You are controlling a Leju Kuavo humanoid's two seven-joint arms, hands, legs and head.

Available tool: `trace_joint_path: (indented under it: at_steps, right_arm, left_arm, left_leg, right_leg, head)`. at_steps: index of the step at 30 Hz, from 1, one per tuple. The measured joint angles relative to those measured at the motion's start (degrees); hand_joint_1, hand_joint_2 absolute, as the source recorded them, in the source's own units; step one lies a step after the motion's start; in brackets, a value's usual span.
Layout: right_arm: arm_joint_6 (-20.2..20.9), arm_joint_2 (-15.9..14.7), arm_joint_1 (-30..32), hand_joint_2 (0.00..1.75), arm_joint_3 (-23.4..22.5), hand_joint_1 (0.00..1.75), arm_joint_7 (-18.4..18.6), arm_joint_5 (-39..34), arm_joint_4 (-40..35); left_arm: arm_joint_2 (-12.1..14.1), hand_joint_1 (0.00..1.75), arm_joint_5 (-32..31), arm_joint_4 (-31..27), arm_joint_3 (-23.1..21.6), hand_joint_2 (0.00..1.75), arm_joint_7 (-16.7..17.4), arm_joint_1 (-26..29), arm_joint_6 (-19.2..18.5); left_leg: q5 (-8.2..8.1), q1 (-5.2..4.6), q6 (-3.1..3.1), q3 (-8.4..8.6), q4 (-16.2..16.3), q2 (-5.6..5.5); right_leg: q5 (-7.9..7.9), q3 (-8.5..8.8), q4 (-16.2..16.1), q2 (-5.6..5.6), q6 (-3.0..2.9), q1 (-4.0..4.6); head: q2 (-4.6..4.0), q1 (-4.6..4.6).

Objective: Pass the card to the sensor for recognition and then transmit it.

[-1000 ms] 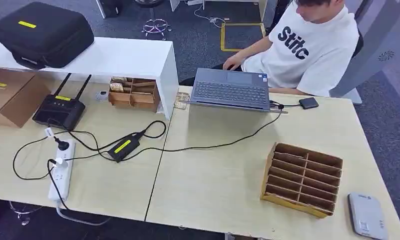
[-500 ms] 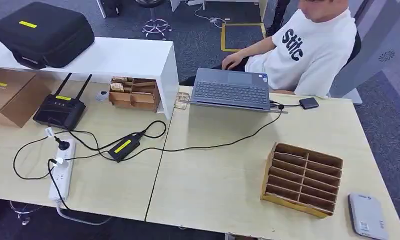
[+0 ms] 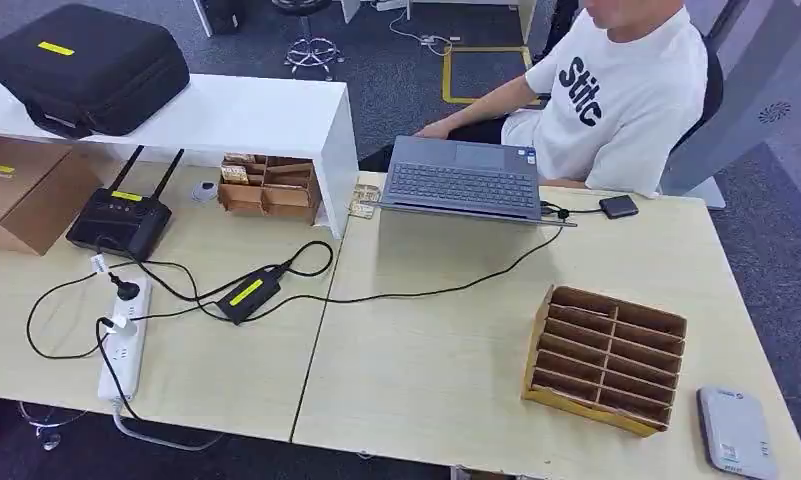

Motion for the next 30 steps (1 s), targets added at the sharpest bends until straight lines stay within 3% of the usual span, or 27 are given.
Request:
trace_joint_path:
  at_steps: [2,6,7,8,9,10,13,14,17,18,21,22,23,26,28,30]
  right_arm:
    - [0.02,0.0,-0.37,0.0,0.02,0.0,0.18,-0.11,0.0]
    - [-2.21,0.0,0.33,0.0,0.0,0.0,-0.11,-2.01,0.0]
    - [-2.66,0.0,0.69,0.0,-0.02,0.0,-0.3,-2.21,0.0]
    - [-2.73,0.0,0.96,0.0,-0.04,0.0,-0.52,-2.21,0.0]
    - [-2.58,0.0,1.18,0.0,-0.04,0.0,-0.72,-2.1,0.0]
    - [-2.05,0.0,1.21,0.0,-0.04,0.0,-0.79,-1.68,0.0]
    - [0.37,0.0,0.54,0.0,0.13,0.0,-0.68,0.08,0.0]
    - [0.79,0.0,0.11,0.0,0.28,0.0,-0.48,0.22,0.0]
    - [0.85,0.0,-0.73,0.0,0.44,0.0,0.11,0.15,0.0]
    - [0.05,0.0,-0.77,0.0,0.44,0.0,0.44,-0.45,0.0]
    - [-2.25,0.0,0.05,0.0,0.28,0.0,0.0,-2.14,0.0]
    - [-2.66,0.0,0.49,0.0,0.22,0.0,-0.28,-2.25,-0.02]
    - [-2.82,0.0,0.89,0.0,0.22,0.0,-0.46,-2.25,-0.02]
    - [-2.07,0.0,1.34,0.0,0.22,0.0,-0.72,-1.73,0.0]
    - [-0.59,0.0,0.95,0.0,0.22,0.0,-0.61,-0.64,0.0]
    - [0.31,0.0,0.31,0.0,0.28,0.0,-0.11,0.07,0.0]
  left_arm:
    - [0.33,0.0,-0.13,0.0,0.0,1.75,0.0,0.11,0.66]
    - [-0.52,0.0,0.42,0.0,0.02,1.75,-0.11,0.19,16.86]
    - [-0.69,0.0,1.35,0.0,0.09,1.75,-0.31,0.11,19.23]
    - [-0.91,0.0,1.57,0.0,0.11,1.75,-0.59,0.06,19.2]
    - [-1.02,0.0,1.42,0.0,0.11,0.0,-0.94,0.01,17.13]
    - [-1.07,0.0,1.05,0.0,0.11,0.0,-1.36,-0.01,13.47]
    - [-0.39,0.0,-0.57,0.09,-0.09,0.0,-1.25,0.04,-2.74]
    - [0.0,0.0,-0.92,0.09,-0.15,0.0,-1.16,0.19,-4.88]
    - [0.66,0.0,-0.88,0.09,-0.17,0.0,-1.16,0.48,-4.19]
    - [0.77,0.0,-0.96,0.07,-0.17,0.0,-1.12,0.57,-0.78]
    - [-0.22,0.0,-0.22,0.07,-0.15,0.0,-0.39,0.41,16.83]
    - [-0.58,0.0,0.87,0.07,-0.07,0.0,-0.39,0.25,20.16]
    - [-0.81,0.0,1.44,0.07,0.11,0.0,-0.42,0.08,20.72]
    - [-1.18,0.0,0.44,0.09,0.11,0.0,-0.81,-0.2,13.76]
    - [-0.87,0.0,-0.2,0.11,0.07,0.0,-0.4,-0.31,4.12]
    - [-0.28,0.0,-0.74,0.11,-0.02,0.0,-0.33,-0.17,-1.36]
  left_leg:
    - [0.0,0.0,0.0,0.02,0.0,-0.01]
    - [0.0,0.0,0.0,0.01,0.0,-0.03]
    - [0.0,-0.01,0.0,0.0,0.0,-0.03]
    - [0.0,-0.01,0.0,0.0,0.0,-0.02]
    - [0.0,-0.01,0.0,-0.01,0.0,-0.02]
    - [0.0,-0.01,0.0,-0.02,0.0,-0.01]
    - [0.0,0.0,0.0,-0.02,0.0,0.06]
    - [0.0,0.0,0.0,0.0,0.0,0.06]
    - [0.01,0.0,0.0,0.02,0.0,0.02]
    - [0.01,0.0,0.0,0.03,0.0,0.02]
    - [0.01,0.0,0.0,0.01,0.0,-0.04]
    - [0.0,0.0,0.0,0.01,0.0,-0.04]
    - [0.0,-0.01,-0.01,0.0,0.0,-0.03]
    - [0.0,0.0,0.0,-0.02,0.0,0.02]
    - [0.0,-0.01,0.0,-0.02,0.0,0.02]
    - [0.0,0.0,0.0,-0.01,0.0,0.03]
  right_leg:
    - [0.0,-0.01,0.0,-0.01,0.0,0.0]
    - [0.0,0.0,0.0,-0.03,0.0,-0.01]
    - [0.0,0.0,0.0,-0.03,0.0,-0.01]
    - [0.0,0.0,0.0,-0.01,0.0,-0.01]
    - [0.0,0.0,0.0,-0.01,0.0,-0.01]
    - [0.0,0.0,0.0,-0.01,0.0,-0.01]
    - [0.0,-0.02,0.0,0.05,0.0,0.0]
    - [0.0,-0.02,0.0,0.06,0.0,0.0]
    - [0.0,-0.02,0.0,-0.01,0.0,0.0]
    - [0.0,-0.03,0.0,-0.01,0.0,0.0]
    - [0.0,0.0,0.0,-0.05,0.0,0.0]
    - [0.0,0.01,0.01,-0.04,0.0,0.0]
    - [0.0,0.01,0.01,-0.03,0.0,-0.01]
    - [0.0,-0.01,0.0,0.01,0.0,0.0]
    - [0.0,0.0,0.0,0.02,0.0,-0.01]
    - [0.0,-0.02,0.0,0.03,0.0,0.0]
  head:
    - [0.0,-0.02]
    - [0.0,-0.02]
    - [0.0,-0.02]
    - [0.0,-0.02]
    - [0.0,-0.02]
    - [0.0,-0.02]
    - [0.0,-0.02]
    - [0.0,0.0]
    - [0.0,0.0]
    - [0.0,-0.04]
    - [0.0,-0.02]
    - [0.0,-0.02]
    - [0.0,-0.04]
    - [0.0,0.0]
    - [0.0,0.0]
    - [0.0,-0.02]
